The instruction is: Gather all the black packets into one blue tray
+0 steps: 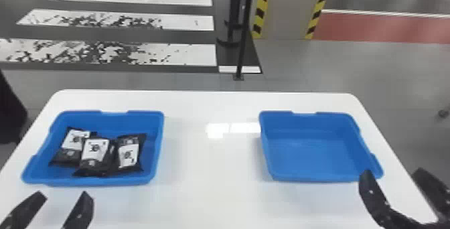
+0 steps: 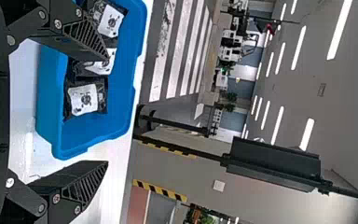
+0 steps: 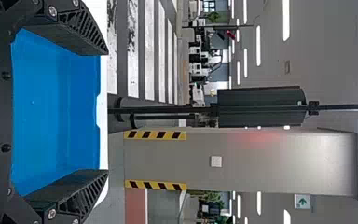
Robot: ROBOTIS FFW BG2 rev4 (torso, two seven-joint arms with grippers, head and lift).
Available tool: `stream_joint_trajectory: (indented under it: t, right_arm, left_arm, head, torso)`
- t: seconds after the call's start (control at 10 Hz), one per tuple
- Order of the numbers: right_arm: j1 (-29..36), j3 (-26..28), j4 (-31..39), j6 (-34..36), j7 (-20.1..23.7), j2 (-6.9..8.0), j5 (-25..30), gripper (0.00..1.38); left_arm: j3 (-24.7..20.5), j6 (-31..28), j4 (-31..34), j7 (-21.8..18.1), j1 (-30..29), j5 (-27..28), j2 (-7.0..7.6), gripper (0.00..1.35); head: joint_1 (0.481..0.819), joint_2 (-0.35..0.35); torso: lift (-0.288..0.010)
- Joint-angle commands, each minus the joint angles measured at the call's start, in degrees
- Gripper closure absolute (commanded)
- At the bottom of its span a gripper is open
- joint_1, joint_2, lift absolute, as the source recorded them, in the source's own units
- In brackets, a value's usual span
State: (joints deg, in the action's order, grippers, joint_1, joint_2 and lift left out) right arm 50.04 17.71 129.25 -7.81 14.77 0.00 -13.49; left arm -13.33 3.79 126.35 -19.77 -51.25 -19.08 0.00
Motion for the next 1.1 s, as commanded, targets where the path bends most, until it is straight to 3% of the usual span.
stream_joint_trajectory:
  t: [0.0, 1.0]
  right_arm:
    - [0.16, 0.0, 0.61, 0.07, -0.09, 0.05, -0.11, 0.12]
    - [0.58, -0.34, 1.46, 0.36, -0.7, 0.05, 0.12, 0.12]
  left_arm:
    - [-0.26, 0.29, 0.0, 0.0, -0.21, 0.0, -0.15, 0.26]
    - [-0.26, 0.71, 0.0, 0.0, 0.21, 0.11, -0.15, 0.26]
  head:
    - [0.695, -0.087]
    - [0.695, -0.08]
  torso:
    - [-0.11]
    - [-0.11]
